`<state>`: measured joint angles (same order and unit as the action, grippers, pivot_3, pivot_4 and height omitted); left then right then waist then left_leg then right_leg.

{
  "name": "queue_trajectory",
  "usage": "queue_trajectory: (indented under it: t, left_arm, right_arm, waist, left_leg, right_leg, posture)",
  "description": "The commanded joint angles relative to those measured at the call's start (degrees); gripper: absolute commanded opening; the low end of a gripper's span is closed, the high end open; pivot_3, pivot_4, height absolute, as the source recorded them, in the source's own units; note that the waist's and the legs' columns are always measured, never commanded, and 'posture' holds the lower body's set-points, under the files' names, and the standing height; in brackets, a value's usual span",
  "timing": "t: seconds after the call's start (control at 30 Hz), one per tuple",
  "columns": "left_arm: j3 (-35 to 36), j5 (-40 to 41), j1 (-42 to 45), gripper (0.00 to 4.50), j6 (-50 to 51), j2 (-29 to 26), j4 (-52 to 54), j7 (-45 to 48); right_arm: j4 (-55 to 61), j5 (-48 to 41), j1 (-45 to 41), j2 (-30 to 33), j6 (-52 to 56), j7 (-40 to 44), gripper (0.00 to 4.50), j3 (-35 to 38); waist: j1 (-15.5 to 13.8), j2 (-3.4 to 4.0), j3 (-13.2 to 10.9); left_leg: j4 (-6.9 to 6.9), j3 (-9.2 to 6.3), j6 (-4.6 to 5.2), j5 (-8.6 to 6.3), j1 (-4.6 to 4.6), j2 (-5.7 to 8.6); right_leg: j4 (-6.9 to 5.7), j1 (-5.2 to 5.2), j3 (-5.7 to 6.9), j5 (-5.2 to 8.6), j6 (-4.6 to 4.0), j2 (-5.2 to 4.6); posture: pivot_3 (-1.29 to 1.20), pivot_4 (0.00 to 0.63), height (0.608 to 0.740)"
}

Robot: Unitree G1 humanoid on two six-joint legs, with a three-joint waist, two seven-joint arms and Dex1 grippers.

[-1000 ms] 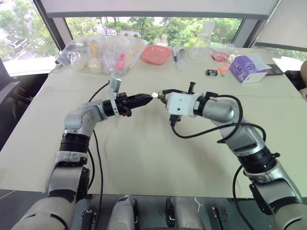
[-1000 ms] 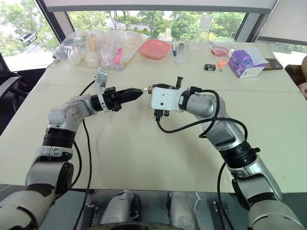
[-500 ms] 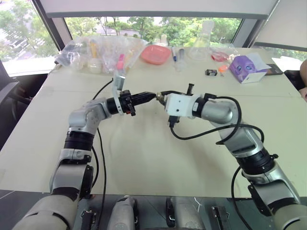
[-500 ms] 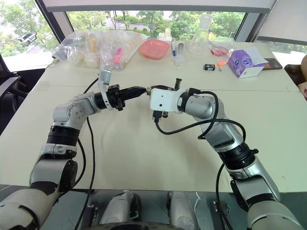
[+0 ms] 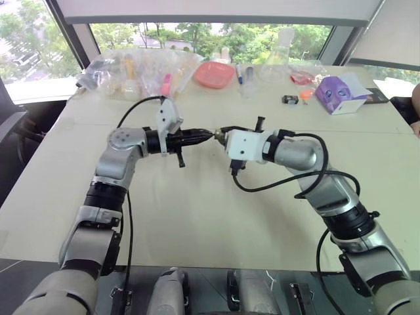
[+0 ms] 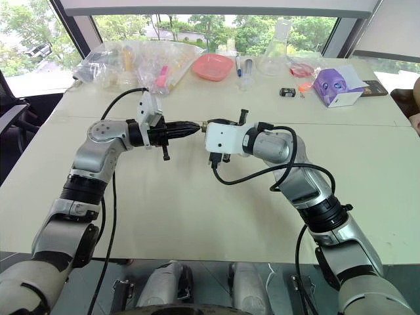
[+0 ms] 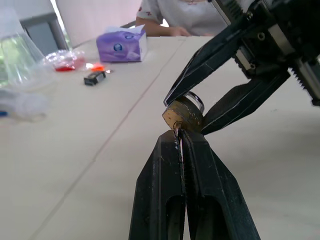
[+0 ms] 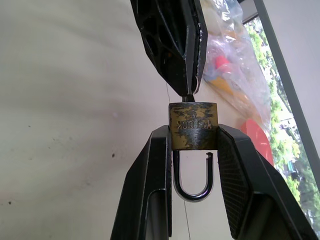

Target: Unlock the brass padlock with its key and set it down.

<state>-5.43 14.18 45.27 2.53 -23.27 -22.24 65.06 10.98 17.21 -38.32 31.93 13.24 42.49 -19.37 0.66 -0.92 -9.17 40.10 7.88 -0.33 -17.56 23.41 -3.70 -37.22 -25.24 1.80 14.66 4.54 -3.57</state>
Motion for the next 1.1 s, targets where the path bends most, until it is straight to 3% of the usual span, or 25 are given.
queue_trajectory:
  t: [0.03, 0.07, 0.13, 0.17, 0.23, 0.33, 0.43, 1.0, 1.1]
  left_arm:
    - [-1.0, -3.06, 1.54, 0.09, -7.81, 0.85, -1.24, -1.07]
    - [-0.79, -2.57, 1.92, 0.09, -7.05, 0.96, -1.54, -0.83]
    - [0.99, 3.43, 3.35, 0.09, 5.84, 0.65, -1.14, 1.61]
    - [1.98, 6.78, 4.01, 0.33, 12.43, 0.13, -1.08, 3.44]
    - [3.45, 10.13, 5.14, 0.99, 20.19, -0.93, -2.44, 5.55]
    - [4.19, 11.83, 5.95, 2.4, 26.88, -2.28, -4.47, 6.98]
    - [6.06, 14.84, 7.05, 2.4, 31.68, -1.39, -5.46, 7.33]
    - [6.79, 12.22, 11.06, 2.4, 26.42, 3.92, -13.02, 6.49]
    - [6.3, 11.16, 11.57, 1.56, 24.85, 4.63, -14.35, 6.36]
  right_arm:
    - [1.67, 0.1, -1.57, -0.38, -1.25, -1.25, 0.67, 2.12]
    - [1.69, 0.12, -1.56, -0.39, -1.25, -1.26, 0.67, 2.13]
    - [1.6, 0.2, -1.63, -0.38, -1.35, -1.32, 0.67, 2.19]
    - [1.57, 0.3, -1.66, -0.42, -1.42, -1.39, 0.67, 2.22]
    - [1.48, 0.4, -1.76, -0.49, -1.55, -1.57, 0.67, 2.28]
    - [1.37, 0.5, -1.95, -0.7, -1.9, -1.95, 0.67, 2.33]
    - [1.13, 0.55, -2.19, -0.94, -2.42, -2.37, 0.67, 2.28]
    - [2.35, 0.95, -2.31, -1.68, -2.22, -2.61, 0.67, 2.04]
    - [2.69, 0.98, -2.34, -1.89, -1.99, -2.61, 0.67, 2.03]
  waist:
    - [0.0, 0.0, 0.0]
    - [0.0, 0.0, 0.0]
    - [0.03, 0.0, 0.0]
    - [0.05, 0.0, 0.0]
    - [0.13, 0.0, 0.0]
    - [0.27, 0.0, 0.0]
    - [0.23, 0.0, 0.0]
    - [0.15, 0.0, 0.0]
    - [0.06, 0.0, 0.0]
  left_leg:
    - [0.0, 0.0, 0.0, 0.0, 0.0, 0.0]
    - [0.0, 0.0, 0.0, 0.0, 0.0, 0.0]
    - [0.0, 0.0, 0.0, 0.0, 0.0, 0.0]
    - [0.0, 0.0, 0.0, 0.0, 0.01, 0.0]
    - [0.0, -0.01, 0.01, 0.0, 0.01, 0.0]
    - [-0.01, -0.02, 0.0, 0.0, 0.0, -0.01]
    - [-0.01, -0.05, 0.0, 0.0, 0.0, -0.02]
    - [-0.01, -0.03, 0.0, 0.0, 0.01, 0.0]
    - [-0.01, -0.03, 0.0, 0.0, 0.01, 0.0]
  right_leg:
    - [0.0, 0.0, 0.0, 0.0, 0.0, 0.0]
    - [0.0, 0.0, 0.0, 0.0, 0.0, 0.0]
    - [0.0, 0.0, 0.0, 0.0, 0.0, 0.0]
    - [-0.01, -0.01, 0.0, 0.0, 0.0, 0.01]
    - [-0.01, -0.01, 0.0, 0.0, 0.0, 0.02]
    - [-0.01, -0.01, 0.0, 0.01, 0.01, 0.02]
    - [-0.02, -0.01, 0.01, 0.01, 0.01, 0.03]
    - [-0.01, -0.01, 0.01, 0.01, 0.01, 0.02]
    - [-0.01, -0.01, 0.01, 0.01, 0.01, 0.02]
  posture:
    - [0.0, 0.15, 0.733]
    - [0.0, 0.15, 0.733]
    - [0.0, 0.15, 0.733]
    - [0.0, 0.15, 0.733]
    - [0.0, 0.15, 0.733]
    - [0.0, 0.15, 0.733]
    - [0.0, 0.15, 0.733]
    - [0.0, 0.15, 0.733]
    - [0.0, 0.15, 0.733]
